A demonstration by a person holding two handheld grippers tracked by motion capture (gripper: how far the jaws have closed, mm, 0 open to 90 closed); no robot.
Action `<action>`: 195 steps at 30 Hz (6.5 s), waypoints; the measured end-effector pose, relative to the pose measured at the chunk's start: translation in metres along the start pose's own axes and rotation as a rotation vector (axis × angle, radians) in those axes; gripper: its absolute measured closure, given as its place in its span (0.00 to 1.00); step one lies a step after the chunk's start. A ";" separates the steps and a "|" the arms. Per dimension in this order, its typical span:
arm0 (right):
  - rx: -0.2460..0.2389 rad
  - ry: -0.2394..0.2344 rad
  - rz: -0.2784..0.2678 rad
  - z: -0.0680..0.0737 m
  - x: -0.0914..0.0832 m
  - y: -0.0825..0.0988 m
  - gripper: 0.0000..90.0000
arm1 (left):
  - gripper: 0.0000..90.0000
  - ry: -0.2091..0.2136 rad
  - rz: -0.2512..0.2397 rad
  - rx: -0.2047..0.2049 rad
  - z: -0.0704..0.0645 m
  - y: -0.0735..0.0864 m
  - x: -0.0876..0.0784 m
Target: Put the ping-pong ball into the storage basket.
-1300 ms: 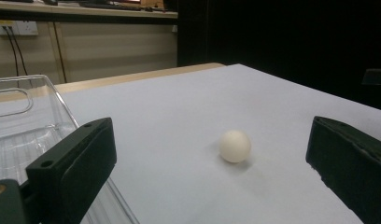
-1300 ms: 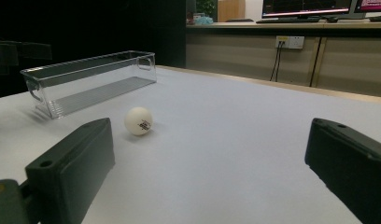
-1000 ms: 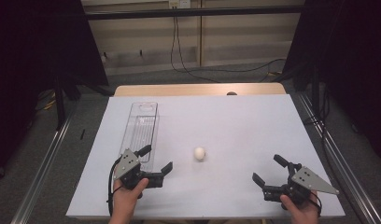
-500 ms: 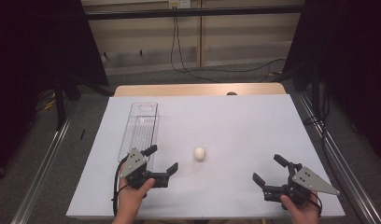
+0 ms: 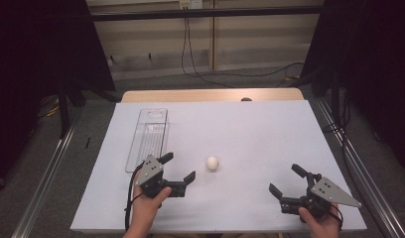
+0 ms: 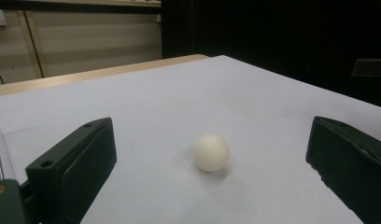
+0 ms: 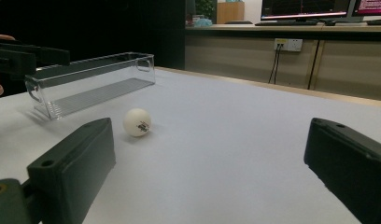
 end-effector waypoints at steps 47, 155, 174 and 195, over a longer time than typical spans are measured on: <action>-0.003 -0.003 0.001 0.001 0.000 0.000 0.02 | 0.02 -0.015 0.049 0.026 -0.003 0.007 0.019; -0.006 -0.010 0.002 0.001 0.000 -0.001 0.02 | 0.02 -0.009 0.232 0.023 -0.009 0.027 0.066; 0.000 -0.015 0.006 0.002 0.001 -0.001 0.02 | 0.03 -0.021 0.242 0.009 -0.007 0.033 0.073; -0.004 -0.017 0.006 0.002 0.002 0.000 0.02 | 0.03 -0.025 0.275 0.010 -0.006 0.036 0.079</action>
Point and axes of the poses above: each handheld gripper's, and its own axes: x roughly forward along the jaws, y roughly out of its underside, z roughly to its left, the point moved 4 cm from there along x, roughly forward along the jaws, and after that the axes turned 15 degrees about -z, right-handed, at the moved point
